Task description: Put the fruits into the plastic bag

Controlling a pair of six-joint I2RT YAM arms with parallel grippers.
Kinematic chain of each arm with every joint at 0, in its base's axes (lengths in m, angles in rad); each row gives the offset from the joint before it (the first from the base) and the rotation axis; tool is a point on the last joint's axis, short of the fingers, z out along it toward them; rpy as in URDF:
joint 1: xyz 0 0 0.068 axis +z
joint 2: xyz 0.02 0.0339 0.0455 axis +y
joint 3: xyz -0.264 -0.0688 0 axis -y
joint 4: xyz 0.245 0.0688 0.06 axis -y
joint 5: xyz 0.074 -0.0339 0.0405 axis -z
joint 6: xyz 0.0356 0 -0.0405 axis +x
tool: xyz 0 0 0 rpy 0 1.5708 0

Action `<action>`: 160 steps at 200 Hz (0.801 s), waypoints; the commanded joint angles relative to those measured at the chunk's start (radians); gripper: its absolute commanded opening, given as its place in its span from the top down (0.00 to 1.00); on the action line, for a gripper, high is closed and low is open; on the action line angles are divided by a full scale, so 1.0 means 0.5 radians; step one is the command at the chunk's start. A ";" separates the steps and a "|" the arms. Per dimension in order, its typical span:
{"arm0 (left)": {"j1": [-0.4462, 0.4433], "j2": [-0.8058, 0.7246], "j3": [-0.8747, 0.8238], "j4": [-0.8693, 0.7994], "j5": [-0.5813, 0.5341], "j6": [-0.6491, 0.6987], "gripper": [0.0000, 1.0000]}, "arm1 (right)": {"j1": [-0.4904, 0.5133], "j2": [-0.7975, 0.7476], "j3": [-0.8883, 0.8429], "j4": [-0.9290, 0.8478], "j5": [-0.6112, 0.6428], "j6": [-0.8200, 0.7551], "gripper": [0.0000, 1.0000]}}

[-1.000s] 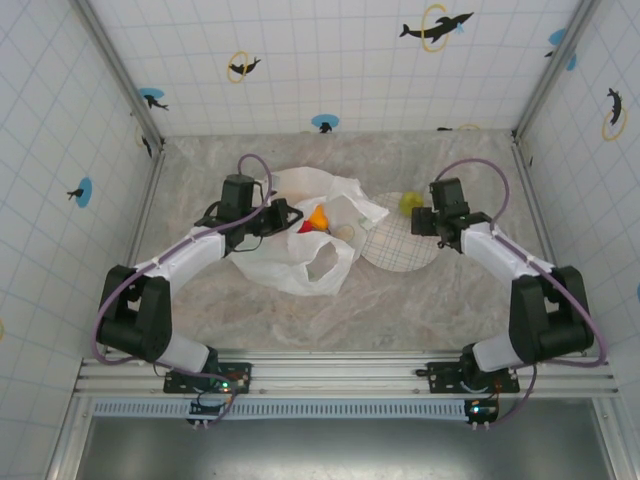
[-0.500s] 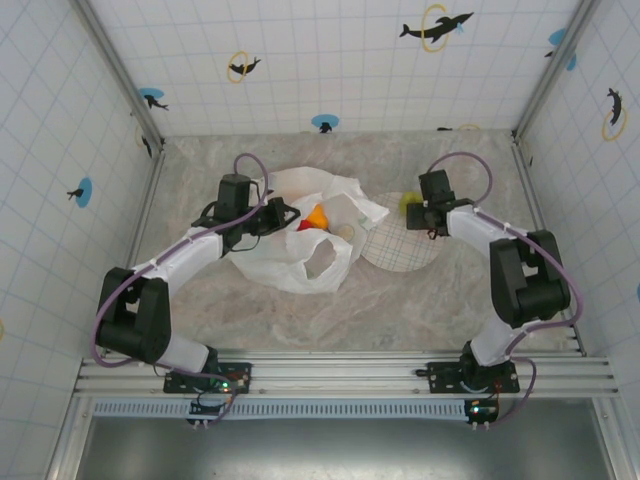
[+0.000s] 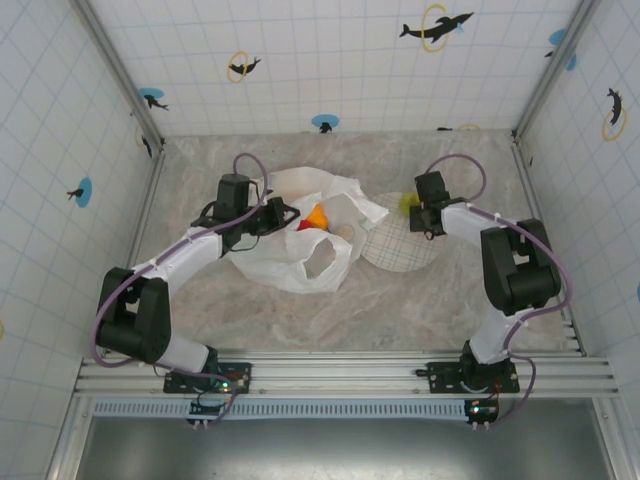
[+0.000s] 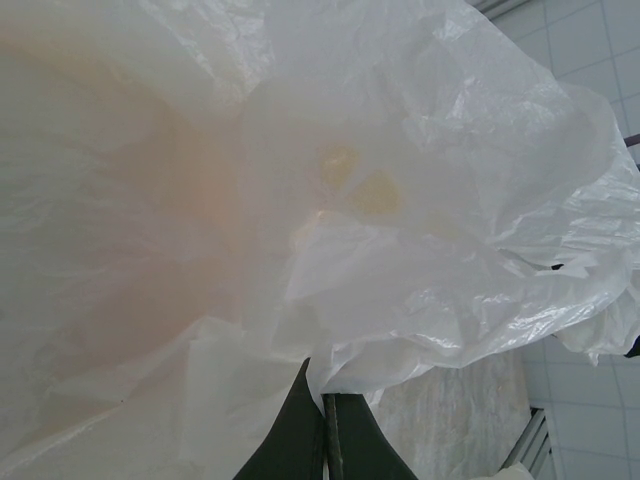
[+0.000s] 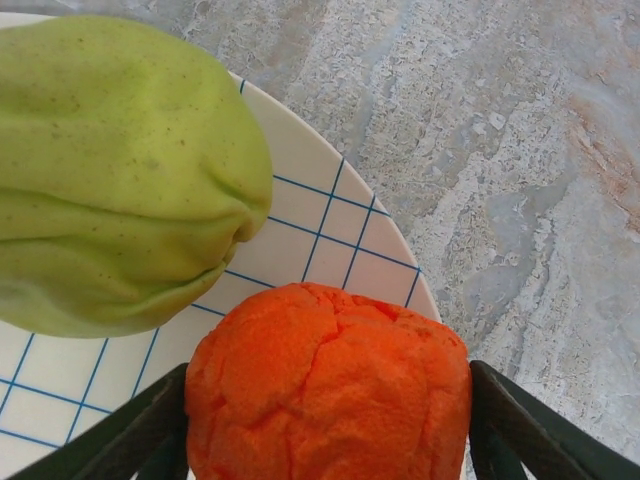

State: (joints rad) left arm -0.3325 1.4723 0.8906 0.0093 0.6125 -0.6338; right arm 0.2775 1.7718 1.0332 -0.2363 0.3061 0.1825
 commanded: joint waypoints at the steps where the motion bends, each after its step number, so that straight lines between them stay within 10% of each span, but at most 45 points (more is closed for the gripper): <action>1: 0.015 -0.028 -0.030 0.010 0.030 -0.021 1.00 | -0.006 0.026 0.064 0.043 0.027 0.009 0.34; 90: 0.018 -0.018 -0.032 0.012 0.047 -0.036 1.00 | -0.006 -0.545 -0.250 0.068 0.018 0.058 0.44; 160: 0.018 -0.018 -0.039 0.031 0.058 -0.067 1.00 | 0.327 -1.521 -0.528 0.389 -0.605 -0.185 0.46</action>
State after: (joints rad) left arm -0.3317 1.4723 0.8845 0.0101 0.6212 -0.6556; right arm 0.3683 1.1091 0.7914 -0.1539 0.1345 0.1513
